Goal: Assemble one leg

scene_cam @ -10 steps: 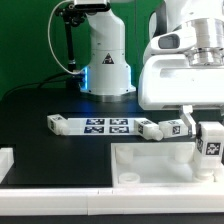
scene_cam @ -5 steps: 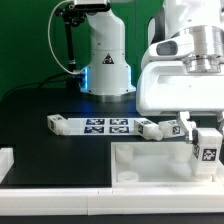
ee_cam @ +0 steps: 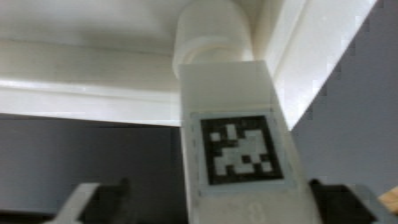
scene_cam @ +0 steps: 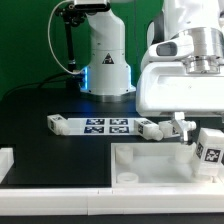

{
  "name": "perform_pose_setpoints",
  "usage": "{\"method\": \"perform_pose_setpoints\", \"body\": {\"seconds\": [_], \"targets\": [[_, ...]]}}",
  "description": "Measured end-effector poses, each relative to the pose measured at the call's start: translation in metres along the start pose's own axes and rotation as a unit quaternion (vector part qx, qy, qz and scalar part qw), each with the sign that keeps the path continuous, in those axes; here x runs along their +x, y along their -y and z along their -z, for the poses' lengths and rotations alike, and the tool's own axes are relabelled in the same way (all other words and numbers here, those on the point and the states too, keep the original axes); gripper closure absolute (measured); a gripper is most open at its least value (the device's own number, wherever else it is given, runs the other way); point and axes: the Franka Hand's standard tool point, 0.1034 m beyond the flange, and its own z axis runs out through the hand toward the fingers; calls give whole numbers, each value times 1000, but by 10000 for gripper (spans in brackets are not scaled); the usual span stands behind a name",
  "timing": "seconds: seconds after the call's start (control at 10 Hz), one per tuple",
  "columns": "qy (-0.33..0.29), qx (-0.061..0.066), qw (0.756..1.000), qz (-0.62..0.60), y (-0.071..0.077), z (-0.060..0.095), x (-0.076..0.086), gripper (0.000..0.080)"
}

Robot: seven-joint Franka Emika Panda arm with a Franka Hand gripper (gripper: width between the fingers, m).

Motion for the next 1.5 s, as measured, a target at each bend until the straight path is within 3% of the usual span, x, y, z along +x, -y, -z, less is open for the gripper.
{"method": "perform_pose_setpoints", "body": {"seconds": [0.1,0.2,0.3,0.5,0.7,1.0,1.1,1.2,1.3,1.4,1.5], "targets": [[48,2,999,-9,-6,3,2,204],[69,5,997,-19,-8,10,13,204],[128,10,991,-35,-4,10,13,157],[199,13,978,-53,0,9,24,151],[266,11,962,-66,4,6,18,151],[243,7,968,-66,0,-2,10,151],[244,5,967,-74,1,-2,10,272],[244,3,966,-82,1,-2,10,272],[245,3,966,-82,0,-2,10,460],[245,-1,965,-99,0,-2,9,460],[245,-9,961,-130,0,-2,9,515]]}}
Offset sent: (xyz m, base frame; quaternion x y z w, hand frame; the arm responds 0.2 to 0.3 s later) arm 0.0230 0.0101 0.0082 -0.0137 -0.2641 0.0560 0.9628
